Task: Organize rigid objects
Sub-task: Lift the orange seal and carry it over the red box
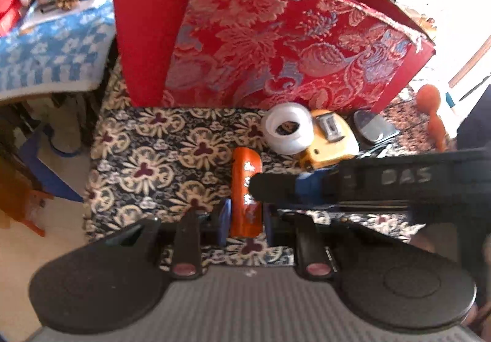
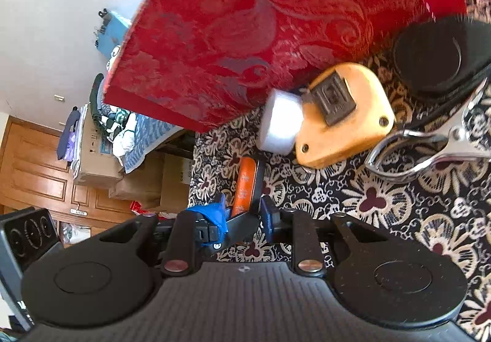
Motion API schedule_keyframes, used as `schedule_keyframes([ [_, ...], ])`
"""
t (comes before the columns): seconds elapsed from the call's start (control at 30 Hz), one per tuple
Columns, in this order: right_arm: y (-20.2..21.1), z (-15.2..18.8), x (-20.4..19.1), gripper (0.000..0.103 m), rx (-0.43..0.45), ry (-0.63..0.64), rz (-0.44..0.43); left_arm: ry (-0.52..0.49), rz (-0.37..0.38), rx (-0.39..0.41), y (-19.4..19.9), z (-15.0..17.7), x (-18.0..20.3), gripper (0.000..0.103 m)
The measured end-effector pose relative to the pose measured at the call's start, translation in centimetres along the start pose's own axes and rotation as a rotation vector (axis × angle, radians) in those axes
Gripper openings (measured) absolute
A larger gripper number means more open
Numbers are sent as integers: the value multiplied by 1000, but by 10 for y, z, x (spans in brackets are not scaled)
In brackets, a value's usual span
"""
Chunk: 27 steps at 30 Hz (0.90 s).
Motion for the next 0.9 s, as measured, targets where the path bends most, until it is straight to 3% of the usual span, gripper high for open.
schedule_keyframes([
  [0.1, 3, -1, 5, 7, 7, -34, -20, 19, 24, -4, 0, 0, -3, 17],
  [0.2, 10, -3, 12, 6, 24, -71, -40, 50, 94, -13, 2, -2, -8, 17],
  [0.4, 26, -5, 1, 2, 35, -9, -41, -11, 95, 15, 15, -7, 7, 17],
  [0.7, 83, -24, -55, 0, 134, 130, -104, -121, 195, 169, 85, -43, 28, 17],
  [0.9, 96, -73, -103, 0, 170, 315, -98, -169, 195, 296, 117, -99, 38, 17],
])
Point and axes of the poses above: each gripper's, at about its wrist camera, not at the fingertips, and y roughly against the way its jaws point, x to its right, z to its underside, the point moved 4 cm from there along -y, roughly the way its jaws point, and after that the axes turned 15 degrees about -z, right-handed, at the moved point
